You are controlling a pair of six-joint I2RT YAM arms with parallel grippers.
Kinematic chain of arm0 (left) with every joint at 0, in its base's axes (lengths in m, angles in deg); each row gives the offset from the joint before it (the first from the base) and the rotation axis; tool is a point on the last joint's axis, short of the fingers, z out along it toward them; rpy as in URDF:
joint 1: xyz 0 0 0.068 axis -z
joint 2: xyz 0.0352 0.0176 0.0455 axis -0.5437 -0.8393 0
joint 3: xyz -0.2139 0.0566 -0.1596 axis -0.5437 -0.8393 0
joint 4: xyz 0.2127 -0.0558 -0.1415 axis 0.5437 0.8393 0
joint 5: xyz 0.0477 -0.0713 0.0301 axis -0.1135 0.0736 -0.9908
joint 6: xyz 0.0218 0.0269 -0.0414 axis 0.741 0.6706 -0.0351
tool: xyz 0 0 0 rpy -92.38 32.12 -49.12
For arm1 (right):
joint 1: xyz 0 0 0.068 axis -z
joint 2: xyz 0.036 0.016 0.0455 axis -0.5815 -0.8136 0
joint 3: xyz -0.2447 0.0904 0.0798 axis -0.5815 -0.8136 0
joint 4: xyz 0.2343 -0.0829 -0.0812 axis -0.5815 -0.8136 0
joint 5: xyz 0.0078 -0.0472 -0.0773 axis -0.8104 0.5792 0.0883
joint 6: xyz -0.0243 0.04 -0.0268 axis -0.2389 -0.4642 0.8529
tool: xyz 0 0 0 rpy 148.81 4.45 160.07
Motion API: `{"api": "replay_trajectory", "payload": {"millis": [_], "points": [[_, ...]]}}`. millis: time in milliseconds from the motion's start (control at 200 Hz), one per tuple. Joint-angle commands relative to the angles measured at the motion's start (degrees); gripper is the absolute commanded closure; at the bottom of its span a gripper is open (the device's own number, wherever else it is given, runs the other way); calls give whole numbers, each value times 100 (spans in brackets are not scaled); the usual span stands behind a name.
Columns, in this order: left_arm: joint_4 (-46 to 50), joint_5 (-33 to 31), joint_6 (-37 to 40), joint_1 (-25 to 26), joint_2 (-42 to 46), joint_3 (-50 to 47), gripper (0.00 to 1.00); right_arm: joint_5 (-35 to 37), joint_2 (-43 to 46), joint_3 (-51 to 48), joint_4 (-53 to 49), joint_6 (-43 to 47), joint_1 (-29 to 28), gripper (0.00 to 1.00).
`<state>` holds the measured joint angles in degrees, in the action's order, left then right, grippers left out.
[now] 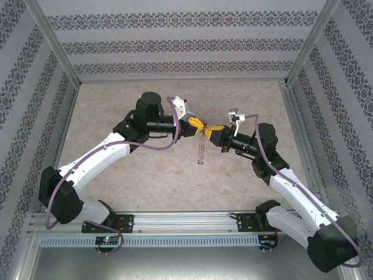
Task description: Put the keys on the keyring
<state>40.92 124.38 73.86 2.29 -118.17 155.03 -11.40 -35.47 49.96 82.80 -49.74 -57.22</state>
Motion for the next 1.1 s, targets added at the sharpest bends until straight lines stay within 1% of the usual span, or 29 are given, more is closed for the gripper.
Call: {"api": "replay_trajectory", "payload": {"millis": [0, 65, 140, 160, 205, 225, 305, 445, 535, 670, 834, 1094], "points": [[-436, 112, -91, 3, -2, 1, 100, -101, 38, -138, 194, 39, -61, 96], [-449, 113, -93, 5, -24, 14, 100, -106, 100, -176, 163, 44, -58, 97], [-460, 114, -96, 2, -31, 17, 100, -188, 137, -203, 120, 34, -64, 92], [-460, 113, -95, 11, -33, 10, 100, -231, 144, -203, 104, 42, -57, 89], [-469, 113, -96, 2, -28, 18, 100, -320, 177, -199, 40, 71, -62, 78], [-469, 119, -93, 3, -30, 14, 100, -347, 189, -196, -14, 96, -59, 74], [-469, 118, -86, 3, -32, 10, 100, -328, 366, -185, -257, 206, -11, 68], [-464, 132, -84, -2, -28, -8, 100, -189, 709, -156, -409, 221, 215, 67], [-460, 187, -93, -19, -16, -33, 100, -197, 754, -55, -383, 217, 316, 67], [-493, 293, -182, -54, -1, -76, 100, -346, 467, 178, -182, 199, 327, 63], [-735, 431, -445, -141, 6, -165, 100, -434, 106, 338, 187, 159, 241, 62], [-1003, 637, -767, -241, -54, -186, 100, -355, -154, 411, 455, 160, 67, 63]]}}
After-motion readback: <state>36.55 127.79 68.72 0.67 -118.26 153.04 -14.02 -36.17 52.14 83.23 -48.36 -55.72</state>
